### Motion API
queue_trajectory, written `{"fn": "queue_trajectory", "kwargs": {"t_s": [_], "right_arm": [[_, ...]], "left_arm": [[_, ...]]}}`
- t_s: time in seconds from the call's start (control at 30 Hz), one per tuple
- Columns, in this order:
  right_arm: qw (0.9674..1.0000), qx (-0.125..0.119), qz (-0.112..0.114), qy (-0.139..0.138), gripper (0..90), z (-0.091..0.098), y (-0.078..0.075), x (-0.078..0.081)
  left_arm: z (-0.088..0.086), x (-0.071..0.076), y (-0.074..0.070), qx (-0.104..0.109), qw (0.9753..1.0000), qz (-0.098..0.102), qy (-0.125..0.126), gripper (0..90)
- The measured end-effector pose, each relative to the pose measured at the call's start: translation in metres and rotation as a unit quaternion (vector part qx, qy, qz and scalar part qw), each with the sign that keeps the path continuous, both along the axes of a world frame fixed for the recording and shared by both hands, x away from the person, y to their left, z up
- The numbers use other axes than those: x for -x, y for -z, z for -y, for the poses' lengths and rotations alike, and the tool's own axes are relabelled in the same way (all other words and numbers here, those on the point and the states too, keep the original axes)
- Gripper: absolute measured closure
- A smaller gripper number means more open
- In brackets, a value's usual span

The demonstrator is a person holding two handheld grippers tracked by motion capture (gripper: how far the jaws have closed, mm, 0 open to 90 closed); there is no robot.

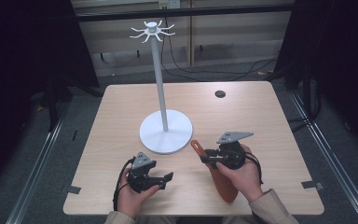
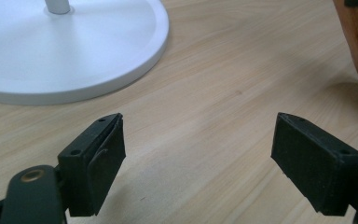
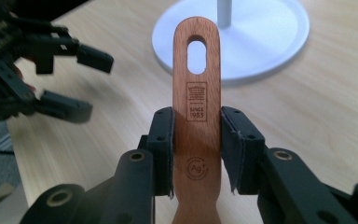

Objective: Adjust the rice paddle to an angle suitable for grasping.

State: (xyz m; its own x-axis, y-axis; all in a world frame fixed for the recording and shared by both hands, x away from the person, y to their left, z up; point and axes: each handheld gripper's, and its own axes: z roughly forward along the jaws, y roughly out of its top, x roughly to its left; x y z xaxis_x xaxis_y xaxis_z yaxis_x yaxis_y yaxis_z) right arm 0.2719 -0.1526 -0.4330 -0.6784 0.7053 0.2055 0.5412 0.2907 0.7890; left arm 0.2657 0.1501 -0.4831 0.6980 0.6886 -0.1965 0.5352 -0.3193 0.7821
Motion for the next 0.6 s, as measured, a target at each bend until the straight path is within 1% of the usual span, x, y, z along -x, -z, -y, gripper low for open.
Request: {"fn": "queue_trajectory", "kwargs": {"t_s": [0.03, 0.07, 0.1, 0.13, 0.17, 0.2, 0.27, 0.3, 0.37, 0.43, 0.47, 0.5, 0.6], "right_arm": [[0.9999, -0.009, 0.008, 0.003, 67.2, 0.001, -0.001, 0.001], [0.9999, -0.009, 0.008, 0.003, 67.2, 0.001, -0.001, 0.001], [0.9997, -0.018, 0.017, 0.004, 67.2, 0.002, -0.001, 0.002], [0.9993, -0.029, 0.021, 0.008, 67.2, 0.003, -0.002, 0.003], [0.9983, -0.047, 0.032, 0.012, 67.2, 0.006, -0.004, 0.005], [0.9983, -0.047, 0.032, 0.012, 67.2, 0.006, -0.004, 0.005], [0.997, -0.062, 0.044, 0.015, 67.1, 0.008, -0.006, 0.006], [0.9953, -0.077, 0.056, 0.018, 67.2, 0.01, -0.009, 0.008], [0.9952, -0.077, 0.058, 0.018, 67.2, 0.01, -0.01, 0.008], [0.9935, -0.089, 0.069, 0.018, 67.2, 0.011, -0.014, 0.01], [0.9935, -0.089, 0.069, 0.018, 67.2, 0.011, -0.014, 0.01], [0.9924, -0.096, 0.074, 0.019, 67.2, 0.012, -0.015, 0.011], [0.9904, -0.106, 0.086, 0.021, 67.2, 0.012, -0.019, 0.012]], "left_arm": [[0.0, 0.0, 0.0, 0.0, 1.0, 0.0, 0.0, 17.1], [0.001, 0.0, 0.0, 0.005, 1.0, 0.0, 0.0, 17.1], [0.002, 0.0, -0.001, 0.008, 1.0, 0.001, 0.003, 17.0], [0.003, 0.001, -0.001, 0.01, 0.9999, 0.003, 0.003, 17.0], [0.003, 0.0, -0.001, 0.015, 0.9999, 0.003, 0.006, 16.9], [0.004, 0.0, -0.002, 0.02, 0.9998, 0.004, 0.006, 16.9], [0.006, 0.0, -0.003, 0.029, 0.9995, 0.006, 0.01, 16.7], [0.009, 0.001, -0.005, 0.039, 0.9991, 0.009, 0.016, 16.6], [0.011, 0.001, -0.006, 0.043, 0.9989, 0.01, 0.019, 16.5], [0.015, 0.001, -0.009, 0.052, 0.9982, 0.013, 0.026, 16.5], [0.015, 0.001, -0.009, 0.052, 0.9982, 0.013, 0.026, 16.5], [0.017, 0.002, -0.011, 0.057, 0.9979, 0.015, 0.026, 16.5], [0.019, 0.002, -0.015, 0.07, 0.997, 0.021, 0.027, 16.5]]}}
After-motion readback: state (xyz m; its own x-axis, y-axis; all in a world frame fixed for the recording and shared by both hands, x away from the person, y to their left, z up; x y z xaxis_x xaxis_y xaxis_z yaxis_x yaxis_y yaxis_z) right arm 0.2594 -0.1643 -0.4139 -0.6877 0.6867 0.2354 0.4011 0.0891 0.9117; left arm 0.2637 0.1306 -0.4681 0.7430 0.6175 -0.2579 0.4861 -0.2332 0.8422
